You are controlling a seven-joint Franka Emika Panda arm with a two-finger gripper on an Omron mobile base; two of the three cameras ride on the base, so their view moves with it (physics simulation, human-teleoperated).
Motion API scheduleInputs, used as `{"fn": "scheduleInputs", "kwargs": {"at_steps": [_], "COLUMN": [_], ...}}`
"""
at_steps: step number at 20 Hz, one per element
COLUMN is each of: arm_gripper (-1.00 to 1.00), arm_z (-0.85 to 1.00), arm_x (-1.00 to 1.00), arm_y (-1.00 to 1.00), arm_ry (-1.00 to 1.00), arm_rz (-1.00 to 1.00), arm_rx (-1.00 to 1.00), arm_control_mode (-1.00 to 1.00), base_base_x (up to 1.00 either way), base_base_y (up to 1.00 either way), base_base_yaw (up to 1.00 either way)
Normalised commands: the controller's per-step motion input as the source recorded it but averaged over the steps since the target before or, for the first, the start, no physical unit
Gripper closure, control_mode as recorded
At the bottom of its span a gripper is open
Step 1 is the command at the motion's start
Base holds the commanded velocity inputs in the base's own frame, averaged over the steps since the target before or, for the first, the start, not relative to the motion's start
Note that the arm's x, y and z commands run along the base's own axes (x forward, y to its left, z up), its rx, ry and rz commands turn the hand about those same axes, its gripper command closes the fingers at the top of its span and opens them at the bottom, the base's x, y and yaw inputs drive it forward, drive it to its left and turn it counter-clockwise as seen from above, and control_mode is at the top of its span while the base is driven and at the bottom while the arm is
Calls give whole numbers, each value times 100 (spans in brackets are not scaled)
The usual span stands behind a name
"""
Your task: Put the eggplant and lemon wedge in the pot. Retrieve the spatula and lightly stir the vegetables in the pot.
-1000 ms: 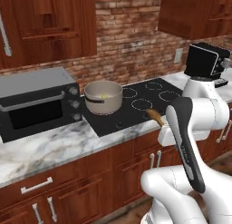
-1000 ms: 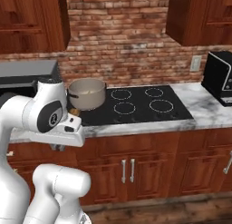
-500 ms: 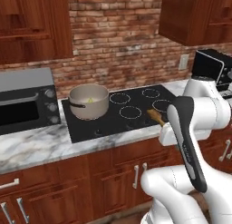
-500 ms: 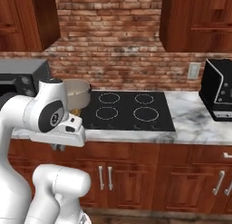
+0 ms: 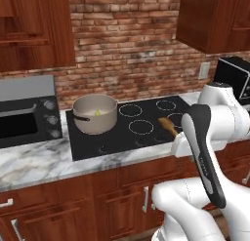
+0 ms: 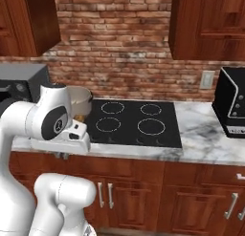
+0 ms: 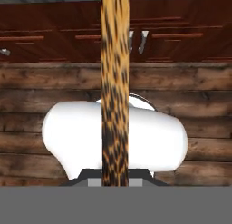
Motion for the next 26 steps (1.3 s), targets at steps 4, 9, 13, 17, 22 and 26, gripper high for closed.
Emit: {"fn": "scheduleInputs", "kwargs": {"at_steps": [4,9,13,17,22,26], "arm_gripper": [100,100,100,100,100,100], "arm_z": [0,0,0,0,0,0], "arm_x": [0,0,0,0,0,0], "arm_y": [0,0,0,0,0,0], "arm_ry": [0,0,0,0,0,0], "arm_rz": [0,0,0,0,0,0], "arm_rx": [0,0,0,0,0,0], "arm_control_mode": [100,100,100,100,100,100], "base_base_x": [86,67,46,0,0,0], "base_base_y": [0,3,0,0,0,0], "base_base_yaw": [0,0,0,1,0,0]}}
